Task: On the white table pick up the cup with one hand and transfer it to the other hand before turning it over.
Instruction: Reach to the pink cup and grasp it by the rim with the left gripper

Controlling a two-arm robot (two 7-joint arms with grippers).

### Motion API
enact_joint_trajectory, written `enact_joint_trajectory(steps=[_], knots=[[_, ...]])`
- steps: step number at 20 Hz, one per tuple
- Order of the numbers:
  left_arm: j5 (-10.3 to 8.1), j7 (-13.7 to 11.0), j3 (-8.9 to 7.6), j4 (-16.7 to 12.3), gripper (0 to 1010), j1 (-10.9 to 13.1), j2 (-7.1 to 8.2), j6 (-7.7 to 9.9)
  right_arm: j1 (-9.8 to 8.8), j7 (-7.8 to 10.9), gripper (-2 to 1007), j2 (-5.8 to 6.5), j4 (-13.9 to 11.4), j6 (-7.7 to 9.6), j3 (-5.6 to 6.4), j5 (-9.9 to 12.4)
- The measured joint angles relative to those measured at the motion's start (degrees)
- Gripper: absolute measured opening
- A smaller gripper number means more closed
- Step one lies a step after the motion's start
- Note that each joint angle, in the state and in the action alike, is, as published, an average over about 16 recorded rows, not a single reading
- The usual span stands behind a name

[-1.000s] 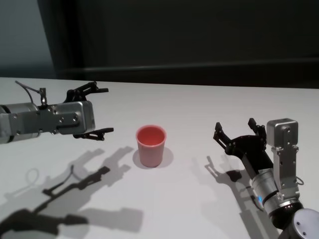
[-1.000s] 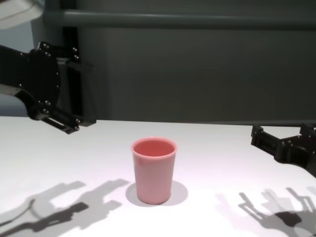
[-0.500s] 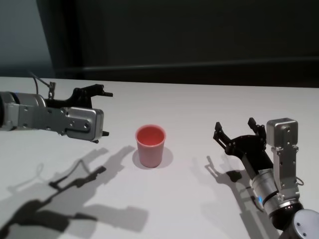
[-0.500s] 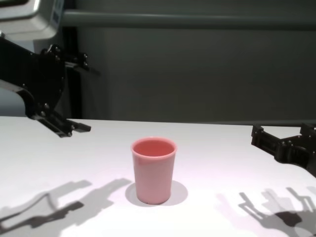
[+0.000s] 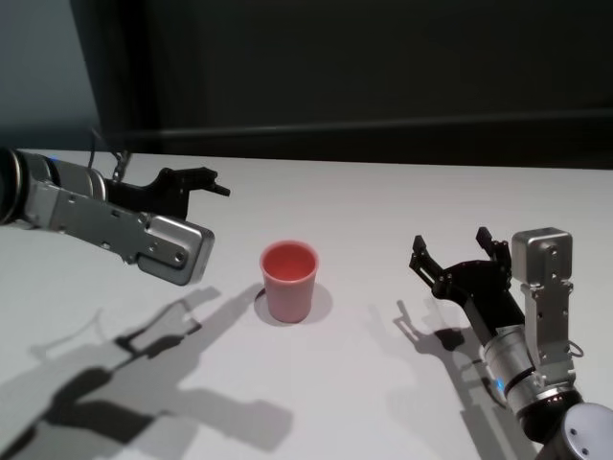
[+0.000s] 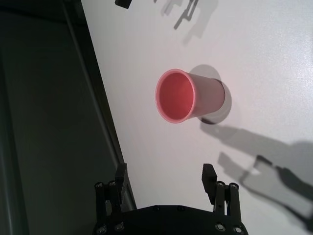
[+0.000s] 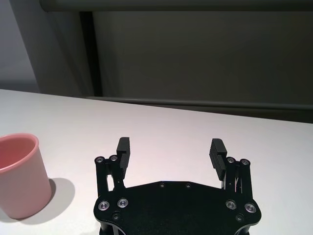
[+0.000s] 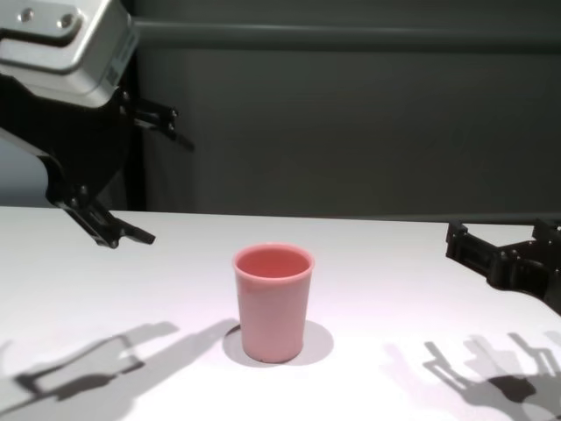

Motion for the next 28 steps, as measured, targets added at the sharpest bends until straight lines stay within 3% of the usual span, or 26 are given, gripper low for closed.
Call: enact_joint_trajectory(steps=[13, 28], knots=[[2.29, -6.7, 5.92, 2.6, 1001, -6.9, -1.05, -4.11, 0.00, 0.00, 1001, 0.00, 0.0, 0.00, 0.00, 0.0], [5.01, -11.6, 11.83, 5.9, 1001, -12.6, -2.90, -7.56, 0.00, 0.00, 1001, 0.00, 0.0, 0.00, 0.00, 0.0]])
